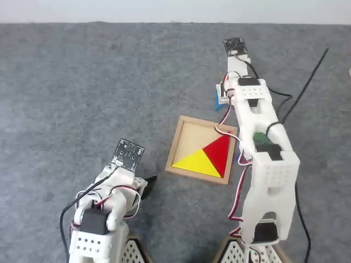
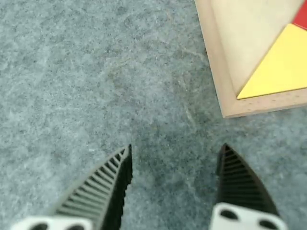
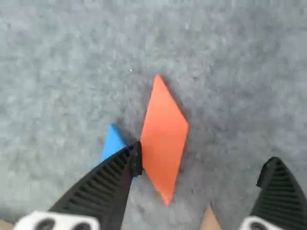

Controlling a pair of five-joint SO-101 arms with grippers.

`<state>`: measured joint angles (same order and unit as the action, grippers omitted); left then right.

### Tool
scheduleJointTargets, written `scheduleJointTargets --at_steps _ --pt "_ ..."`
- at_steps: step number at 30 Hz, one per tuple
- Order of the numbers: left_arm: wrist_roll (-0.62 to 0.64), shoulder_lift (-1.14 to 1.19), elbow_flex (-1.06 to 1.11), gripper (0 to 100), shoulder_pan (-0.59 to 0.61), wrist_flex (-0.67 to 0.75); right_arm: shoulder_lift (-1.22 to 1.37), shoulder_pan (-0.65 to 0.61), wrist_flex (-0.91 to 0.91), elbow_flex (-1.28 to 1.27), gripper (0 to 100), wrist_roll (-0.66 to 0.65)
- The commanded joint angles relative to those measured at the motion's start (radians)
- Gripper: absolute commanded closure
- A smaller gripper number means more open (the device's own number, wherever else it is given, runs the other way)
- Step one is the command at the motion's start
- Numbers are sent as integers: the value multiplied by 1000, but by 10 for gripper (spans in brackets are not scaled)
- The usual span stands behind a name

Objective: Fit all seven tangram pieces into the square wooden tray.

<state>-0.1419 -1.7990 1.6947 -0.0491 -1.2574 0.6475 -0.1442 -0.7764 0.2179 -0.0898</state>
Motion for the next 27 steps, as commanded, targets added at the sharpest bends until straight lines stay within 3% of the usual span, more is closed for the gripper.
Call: scheduleJointTargets --at_steps 1,10,21,27 --pt "6 -17 -12 720 -8 -5 67 -5 1 115 615 12" --pt "6 -17 -12 720 -8 -5 214 -5 -139 310 623 18" --pt "6 -17 -12 720 -8 -5 216 -35 -292 347 996 18" --pt "6 -17 -12 720 -8 -5 139 2 -374 364 991 18"
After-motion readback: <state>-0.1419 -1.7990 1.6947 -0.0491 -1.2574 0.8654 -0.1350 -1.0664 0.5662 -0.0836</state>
